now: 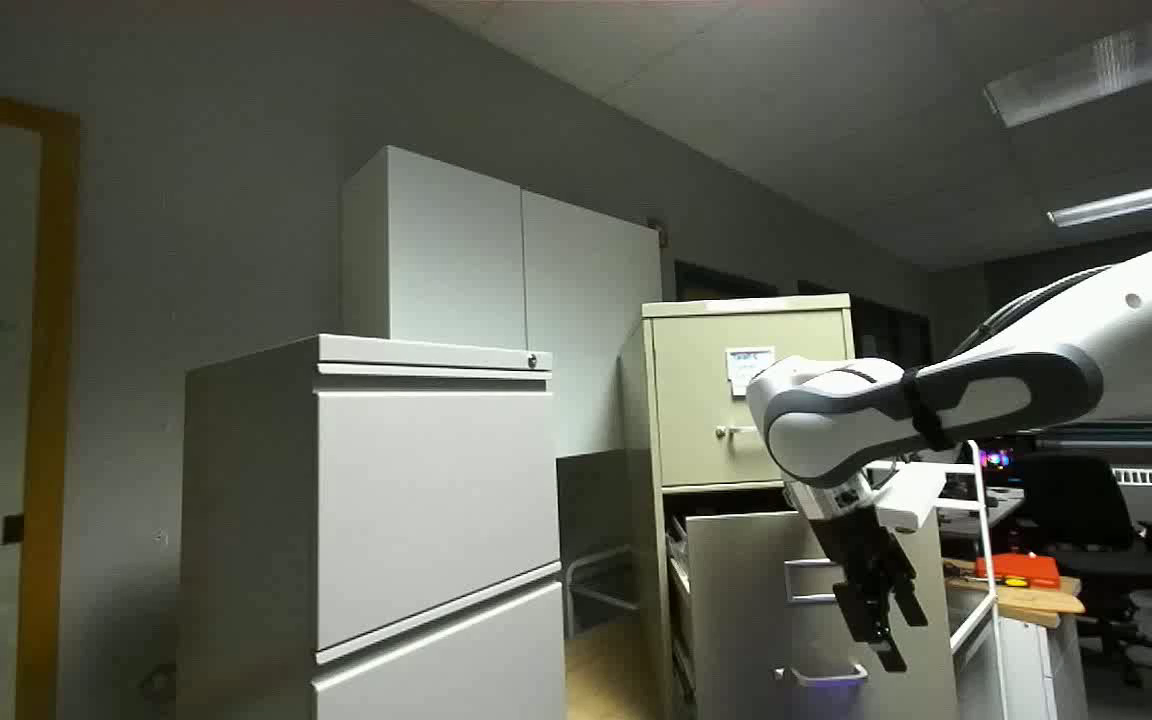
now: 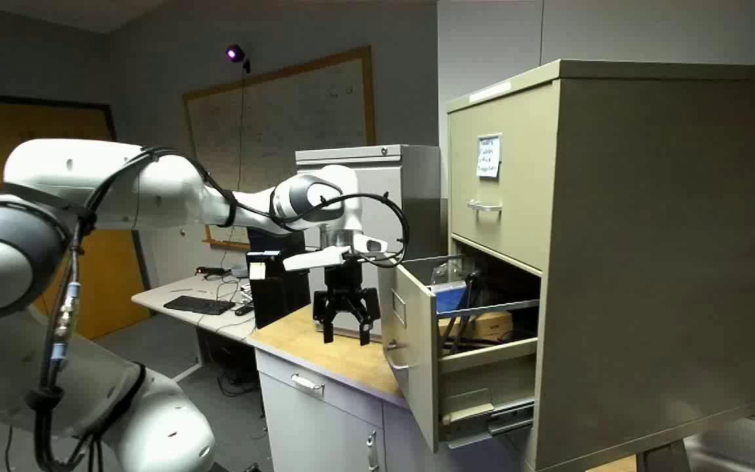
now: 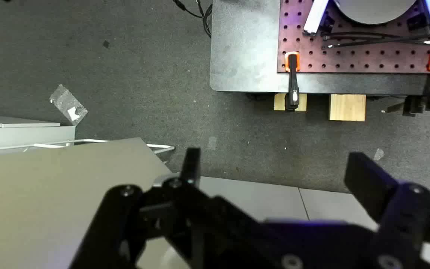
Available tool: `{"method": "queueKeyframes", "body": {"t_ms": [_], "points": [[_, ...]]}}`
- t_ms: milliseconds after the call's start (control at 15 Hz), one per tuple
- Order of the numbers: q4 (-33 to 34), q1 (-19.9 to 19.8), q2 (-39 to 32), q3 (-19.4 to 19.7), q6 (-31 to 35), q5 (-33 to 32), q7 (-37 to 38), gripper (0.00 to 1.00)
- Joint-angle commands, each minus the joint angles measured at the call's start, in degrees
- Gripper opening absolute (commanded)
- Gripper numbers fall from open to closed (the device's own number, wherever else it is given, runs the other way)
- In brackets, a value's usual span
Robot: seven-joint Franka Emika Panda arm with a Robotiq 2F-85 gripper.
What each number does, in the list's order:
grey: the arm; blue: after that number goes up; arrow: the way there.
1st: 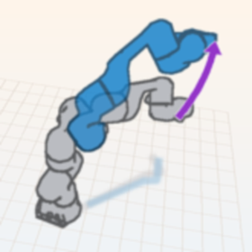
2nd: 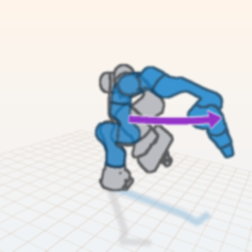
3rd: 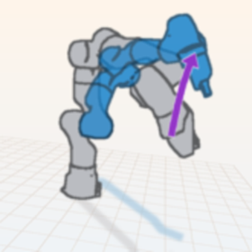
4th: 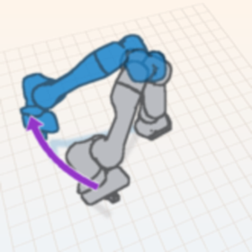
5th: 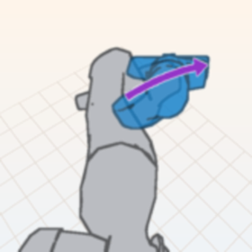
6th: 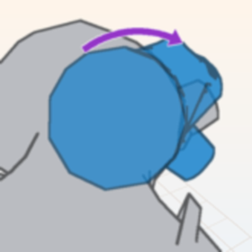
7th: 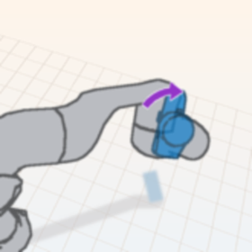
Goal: Close the bottom drawer
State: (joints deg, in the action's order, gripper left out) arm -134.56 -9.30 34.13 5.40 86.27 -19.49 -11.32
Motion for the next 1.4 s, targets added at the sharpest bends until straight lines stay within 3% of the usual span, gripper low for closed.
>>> {"method": "queueKeyframes", "body": {"t_ms": [0, 400, 467, 600, 1133, 1333], "points": [[0.20, 1.64, 0.02, 1.24, -0.29, -0.52, 0.66, 1.00], [0.09, 1.12, 0.01, 0.77, 0.34, -0.52, 4.58, 1.00], [0.15, 0.86, 0.13, 0.89, 0.57, 0.41, 6.53, 0.75], [0.33, 0.31, 0.22, 1.12, 1.43, 2.24, 11.05, 0.69], [-0.15, -3.32, 2.04, 0.08, 8.60, 7.63, 30.25, 0.06], [-0.35, -5.02, 2.67, -0.44, 11.70, 8.82, 37.04, 0.00]]}}
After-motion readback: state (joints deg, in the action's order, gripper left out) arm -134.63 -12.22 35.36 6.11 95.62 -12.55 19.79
